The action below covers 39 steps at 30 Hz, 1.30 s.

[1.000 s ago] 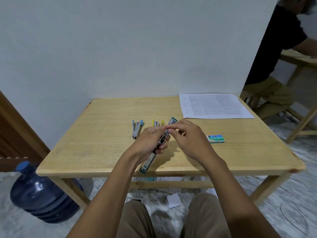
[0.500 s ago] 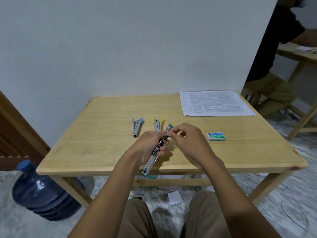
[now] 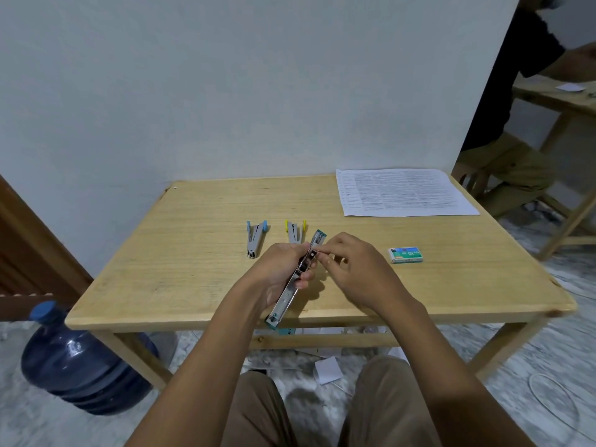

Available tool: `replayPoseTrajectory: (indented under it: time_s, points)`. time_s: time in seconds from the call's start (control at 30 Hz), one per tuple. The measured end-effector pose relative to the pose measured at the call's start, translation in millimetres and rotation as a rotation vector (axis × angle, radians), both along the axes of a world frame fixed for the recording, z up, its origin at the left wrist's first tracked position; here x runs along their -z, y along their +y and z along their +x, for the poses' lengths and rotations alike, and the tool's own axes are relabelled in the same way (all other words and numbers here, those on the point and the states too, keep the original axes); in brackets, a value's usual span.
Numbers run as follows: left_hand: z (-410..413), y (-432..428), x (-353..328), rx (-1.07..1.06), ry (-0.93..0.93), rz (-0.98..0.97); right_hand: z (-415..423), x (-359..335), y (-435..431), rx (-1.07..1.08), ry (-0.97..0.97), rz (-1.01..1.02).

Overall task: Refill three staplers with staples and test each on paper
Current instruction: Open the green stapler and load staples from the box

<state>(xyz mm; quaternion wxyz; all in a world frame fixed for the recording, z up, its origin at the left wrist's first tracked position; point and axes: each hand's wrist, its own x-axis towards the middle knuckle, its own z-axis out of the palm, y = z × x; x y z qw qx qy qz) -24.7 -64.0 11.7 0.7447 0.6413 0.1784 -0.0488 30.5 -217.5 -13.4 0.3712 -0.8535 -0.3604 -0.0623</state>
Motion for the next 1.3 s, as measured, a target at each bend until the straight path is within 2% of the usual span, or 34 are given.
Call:
replayPoseTrajectory:
  time_s: [0.17,0.33,0.53,0.77,1.03,1.2,1.3]
  points:
    - [-1,1,1,-0.001,0.005,-0.021,0,0,-1,0.008,-0.015,0.075]
    - [-1,-1,1,0.002,-0.005,-0.002,0,3,3,-0.011,0.017,0.097]
    - [0,-1,1,-0.018,0.009,-0.024,-1,6,3,0.011,-0.032,0.107]
    - [-3,2,1,0.001,0.034,0.025,0,5,-6,-0.11,0.015,-0.053]
    - [-8,9,1,0.028,0.064,0.08,9,-7,-12,-0.152,-0.32,-0.398]
    - [-8,8,3,0.017,0.066,0.038,14,-10,-15,-0.078,-0.385,-0.415]
    - [-7,7,1,0.017,0.059,0.053,9,-8,-15,-0.133,-0.368,-0.384]
